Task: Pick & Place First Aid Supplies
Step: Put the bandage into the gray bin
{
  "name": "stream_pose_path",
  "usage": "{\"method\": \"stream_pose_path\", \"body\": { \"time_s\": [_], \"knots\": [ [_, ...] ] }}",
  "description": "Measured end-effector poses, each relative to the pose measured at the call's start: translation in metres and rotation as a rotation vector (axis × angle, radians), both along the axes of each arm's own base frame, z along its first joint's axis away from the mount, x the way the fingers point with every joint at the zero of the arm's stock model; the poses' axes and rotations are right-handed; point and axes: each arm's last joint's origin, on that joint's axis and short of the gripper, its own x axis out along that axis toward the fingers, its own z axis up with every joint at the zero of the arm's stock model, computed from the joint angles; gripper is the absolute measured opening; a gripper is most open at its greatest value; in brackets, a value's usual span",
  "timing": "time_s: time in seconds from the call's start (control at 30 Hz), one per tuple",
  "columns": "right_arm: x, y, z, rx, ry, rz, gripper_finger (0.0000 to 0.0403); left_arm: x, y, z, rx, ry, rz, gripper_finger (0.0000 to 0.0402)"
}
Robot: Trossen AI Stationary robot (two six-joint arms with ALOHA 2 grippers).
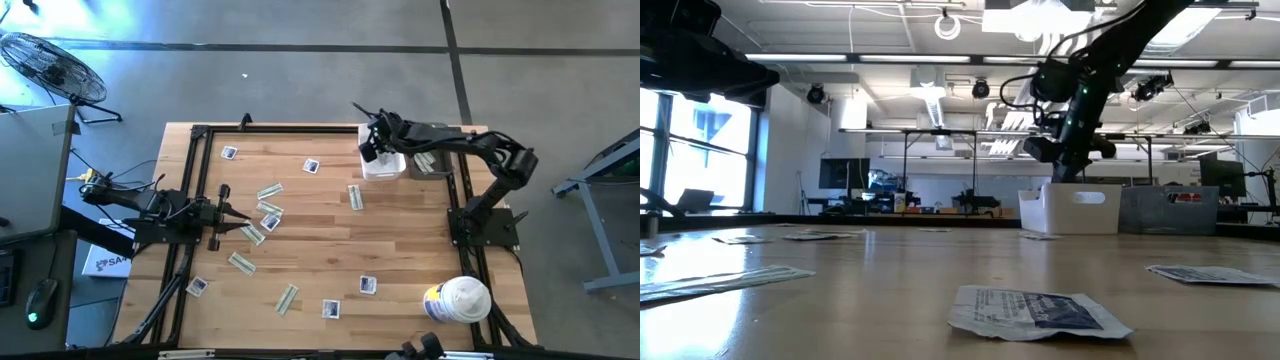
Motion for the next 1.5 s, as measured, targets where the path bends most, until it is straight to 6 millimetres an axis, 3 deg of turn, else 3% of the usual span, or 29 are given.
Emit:
{"method": "stream_pose_path", "body": {
  "time_s": [0.37, 0.53, 0.83, 1.2, 1.5],
  "knots": [
    [0.001, 0.002, -0.001, 0.088, -0.055, 0.078, 0.0003, 0.000, 0.000, 0.000, 0.000, 0.000, 0.000, 0.0069],
    [0.003, 0.003, 0.001, 0.113, -0.034, 0.188, 0.0031, 0.000, 0.000, 0.000, 0.000, 0.000, 0.000, 0.0069],
    [0.001, -0.012, 0.030, 0.220, 0.098, 0.265, 0.0092, 0.000, 0.000, 0.000, 0.000, 0.000, 0.000, 0.0069],
    [0.006, -0.030, -0.018, 0.381, 0.182, 0.258, 0.0103, 0.000, 0.000, 0.000, 0.000, 0.000, 0.000, 0.0069],
    [0.005, -0.036, -0.022, 0.384, 0.152, 0.196, 0.0109, 0.000, 0.000, 0.000, 0.000, 0.000, 0.000, 0.0069]
  ]
}}
